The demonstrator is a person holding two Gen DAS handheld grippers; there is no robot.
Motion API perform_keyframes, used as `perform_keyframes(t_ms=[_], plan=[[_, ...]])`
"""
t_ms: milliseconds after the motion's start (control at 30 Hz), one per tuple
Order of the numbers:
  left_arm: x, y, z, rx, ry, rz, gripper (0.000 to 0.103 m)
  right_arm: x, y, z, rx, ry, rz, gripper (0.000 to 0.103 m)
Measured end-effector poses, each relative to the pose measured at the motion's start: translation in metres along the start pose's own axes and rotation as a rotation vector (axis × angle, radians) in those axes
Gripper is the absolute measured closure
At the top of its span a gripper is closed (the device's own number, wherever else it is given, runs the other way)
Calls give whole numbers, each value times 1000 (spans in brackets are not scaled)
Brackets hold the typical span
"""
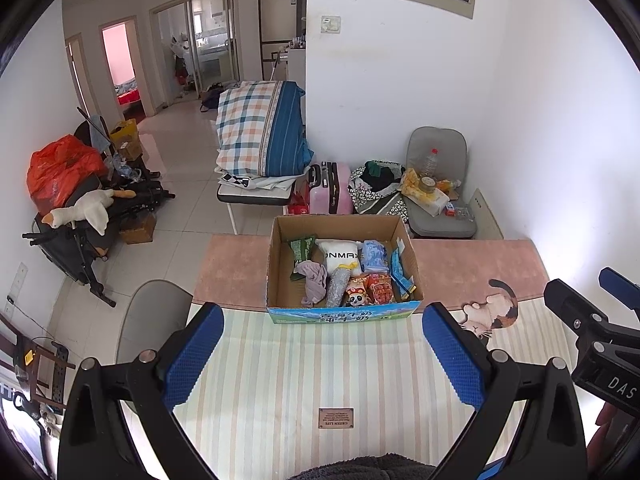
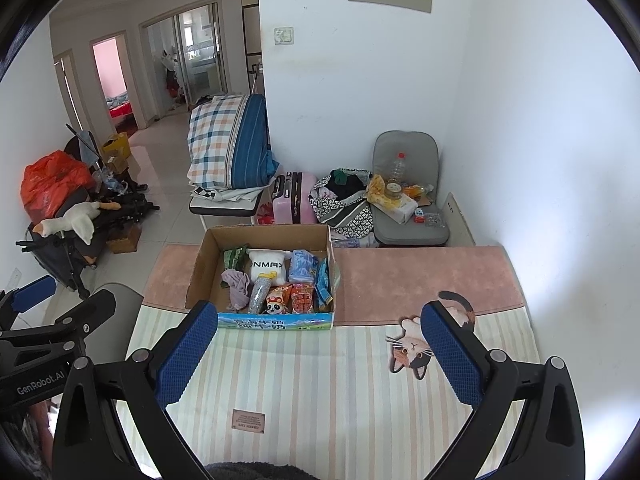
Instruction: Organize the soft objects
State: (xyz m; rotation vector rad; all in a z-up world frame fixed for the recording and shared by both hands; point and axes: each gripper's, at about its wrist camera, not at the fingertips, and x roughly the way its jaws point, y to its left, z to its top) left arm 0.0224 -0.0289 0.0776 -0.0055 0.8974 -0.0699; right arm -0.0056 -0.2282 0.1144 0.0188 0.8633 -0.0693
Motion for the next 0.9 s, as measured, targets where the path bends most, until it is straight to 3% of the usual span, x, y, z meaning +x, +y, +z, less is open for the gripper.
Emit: perform_keyframes(t_ms=[900], plan=[[-6, 2, -3, -22, -17, 5, 1, -6, -1, 1, -4, -18, 4, 0]])
